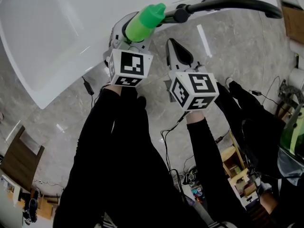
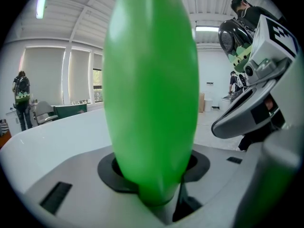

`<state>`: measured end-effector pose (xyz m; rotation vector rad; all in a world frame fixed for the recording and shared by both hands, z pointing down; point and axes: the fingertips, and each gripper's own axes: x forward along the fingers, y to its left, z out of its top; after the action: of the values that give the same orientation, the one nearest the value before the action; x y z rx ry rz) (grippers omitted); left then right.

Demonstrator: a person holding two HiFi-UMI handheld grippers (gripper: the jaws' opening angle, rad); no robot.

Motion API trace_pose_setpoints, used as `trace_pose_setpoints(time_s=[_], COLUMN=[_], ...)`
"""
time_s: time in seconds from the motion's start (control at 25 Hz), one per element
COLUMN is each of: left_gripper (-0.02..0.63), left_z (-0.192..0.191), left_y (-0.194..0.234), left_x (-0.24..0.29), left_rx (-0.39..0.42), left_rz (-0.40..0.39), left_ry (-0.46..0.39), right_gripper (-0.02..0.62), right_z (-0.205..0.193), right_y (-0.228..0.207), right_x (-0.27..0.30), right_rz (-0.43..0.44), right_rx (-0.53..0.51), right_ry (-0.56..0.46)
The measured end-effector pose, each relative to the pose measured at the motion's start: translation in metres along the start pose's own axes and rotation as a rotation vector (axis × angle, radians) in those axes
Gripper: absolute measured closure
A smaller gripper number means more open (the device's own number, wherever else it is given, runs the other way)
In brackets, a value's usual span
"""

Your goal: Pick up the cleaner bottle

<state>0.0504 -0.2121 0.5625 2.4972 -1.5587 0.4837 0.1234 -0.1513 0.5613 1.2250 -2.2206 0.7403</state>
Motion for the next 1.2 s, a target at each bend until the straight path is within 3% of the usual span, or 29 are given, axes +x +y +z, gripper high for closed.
trace_pose_setpoints(time_s=[0.36,0.84,1.2], left_gripper=[0.402,0.402,0.403], left_z=[0.023,0.090,0.116], left_y=[0.014,0.056,0.087], left_x=[-0.016,-0.054,-0.087], left_rx=[-0.005,0.009,0.002], left_rz=[0.018,0.062,0.111], left_ry=[-0.033,-0.084,-0.092], right_gripper=[0.594,0.594,0.594], right_z=[0.028,0.082,0.131], right_y=[0.006,0.068,0.103], right_x=[-0.011,-0.037,-0.037], right_rz=[-0.003,0.092,0.130], right_rx=[-0.017,-0.124,-0.195], right_ry=[-0.036,-0.100,-0.159])
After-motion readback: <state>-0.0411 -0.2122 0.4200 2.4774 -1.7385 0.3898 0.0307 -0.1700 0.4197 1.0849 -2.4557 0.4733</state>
